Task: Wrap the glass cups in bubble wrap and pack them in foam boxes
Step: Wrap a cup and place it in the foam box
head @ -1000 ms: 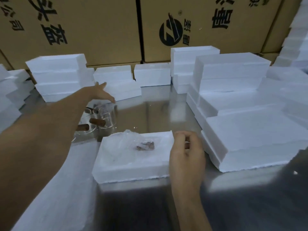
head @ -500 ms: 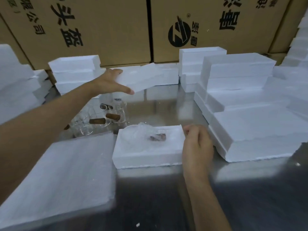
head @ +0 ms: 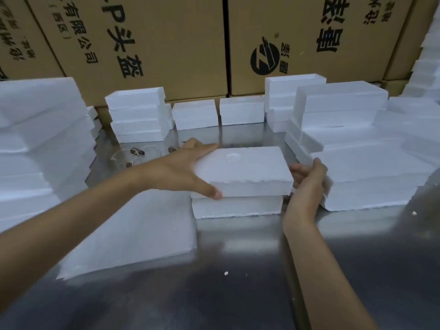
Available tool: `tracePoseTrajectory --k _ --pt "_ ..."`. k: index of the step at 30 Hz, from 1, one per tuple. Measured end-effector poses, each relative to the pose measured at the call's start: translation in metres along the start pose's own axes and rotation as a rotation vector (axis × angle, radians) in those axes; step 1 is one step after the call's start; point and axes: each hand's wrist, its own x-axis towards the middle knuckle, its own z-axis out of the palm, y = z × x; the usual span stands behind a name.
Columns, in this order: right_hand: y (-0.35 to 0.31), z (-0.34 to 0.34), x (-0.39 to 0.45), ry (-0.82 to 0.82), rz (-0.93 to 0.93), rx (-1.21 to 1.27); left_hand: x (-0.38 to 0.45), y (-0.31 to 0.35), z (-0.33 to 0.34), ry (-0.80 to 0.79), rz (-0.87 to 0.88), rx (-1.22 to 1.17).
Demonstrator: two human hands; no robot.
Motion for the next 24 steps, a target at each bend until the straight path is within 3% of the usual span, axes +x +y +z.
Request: tracePoseTrajectory --k 4,9,15,24 --pt "-0.005 -0.001 -0.005 -0.06 -0.006 -0.026 0.013 -0.005 0.006 -0.028 -0.037 0.049" --pt "0.001 0.0 -0.014 -0.191 -0.156 -0.28 0.012 -0.016 0.016 -0.077 -0.062 -0.023" --pt "-0.004 0.002 -0.007 -0.212 -0.11 -0.532 0.009 -0.016 0.022 -0.052 -0.028 -0.087" --pt "0.0 -0.005 -0.015 -0.196 -0.131 -0.639 -0.014 -0.02 0.061 0.248 -0.028 -0.213"
